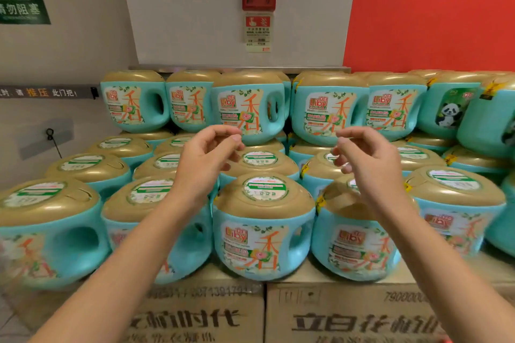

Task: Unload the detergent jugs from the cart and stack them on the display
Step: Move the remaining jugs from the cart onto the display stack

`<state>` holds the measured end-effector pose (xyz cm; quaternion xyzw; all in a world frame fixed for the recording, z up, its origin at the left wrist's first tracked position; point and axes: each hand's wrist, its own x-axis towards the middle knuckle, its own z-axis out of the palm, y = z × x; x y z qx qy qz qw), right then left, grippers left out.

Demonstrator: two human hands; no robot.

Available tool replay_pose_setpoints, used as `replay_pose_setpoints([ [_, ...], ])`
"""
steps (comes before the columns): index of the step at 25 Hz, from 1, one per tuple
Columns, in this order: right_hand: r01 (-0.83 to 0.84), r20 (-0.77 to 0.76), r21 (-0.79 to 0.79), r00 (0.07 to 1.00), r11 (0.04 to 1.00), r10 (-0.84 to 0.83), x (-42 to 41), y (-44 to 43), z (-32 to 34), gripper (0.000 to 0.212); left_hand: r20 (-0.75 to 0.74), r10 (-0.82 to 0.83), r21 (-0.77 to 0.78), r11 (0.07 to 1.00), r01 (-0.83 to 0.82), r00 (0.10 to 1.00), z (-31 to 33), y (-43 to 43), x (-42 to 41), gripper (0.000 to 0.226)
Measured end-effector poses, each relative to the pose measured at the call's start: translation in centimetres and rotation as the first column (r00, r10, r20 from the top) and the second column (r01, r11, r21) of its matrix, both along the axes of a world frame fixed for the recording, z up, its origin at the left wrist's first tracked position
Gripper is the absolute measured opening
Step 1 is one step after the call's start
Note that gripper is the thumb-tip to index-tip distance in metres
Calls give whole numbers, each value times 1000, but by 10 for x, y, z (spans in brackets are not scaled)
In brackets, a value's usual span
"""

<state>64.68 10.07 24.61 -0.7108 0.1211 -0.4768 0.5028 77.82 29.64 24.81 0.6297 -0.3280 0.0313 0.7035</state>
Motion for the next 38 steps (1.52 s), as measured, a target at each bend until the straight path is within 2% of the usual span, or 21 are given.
replay_pose_setpoints([
  [4,4,-9,40,1000,999,-4,-96,19,-49,14,-113,-79,-3,997,79,991,-38,18,-70,14],
  [8,102,-10,251,995,963,-103,-175,43,-110,16,-247,-134,16,990,143,960,-84,30,-130,14],
  [11,215,-80,372,977,903,-200,-231,69,-154,19,-399,-172,96,969,228,901,-127,34,-180,15],
  [15,343,-178,445,939,827,-294,-306,96,-193,20,-524,-216,222,899,377,824,-172,34,-251,16],
  [21,502,-232,466,864,729,-447,-396,81,-209,22,-561,-393,219,779,588,729,-180,-6,-336,16],
  [25,559,-257,450,828,697,-498,-449,29,-207,21,-539,-491,199,715,670,684,-183,-65,-386,16],
  [29,594,-299,458,804,662,-515,-511,-68,-219,21,-522,-515,215,692,689,680,-196,-171,-451,18],
  [33,633,-444,403,767,661,-463,-558,-190,-243,16,-586,-445,252,693,675,677,-215,-288,-510,16],
  [38,678,-641,356,678,643,-360,-589,-317,-297,11,-676,-262,333,725,603,689,-256,-412,-550,16],
])
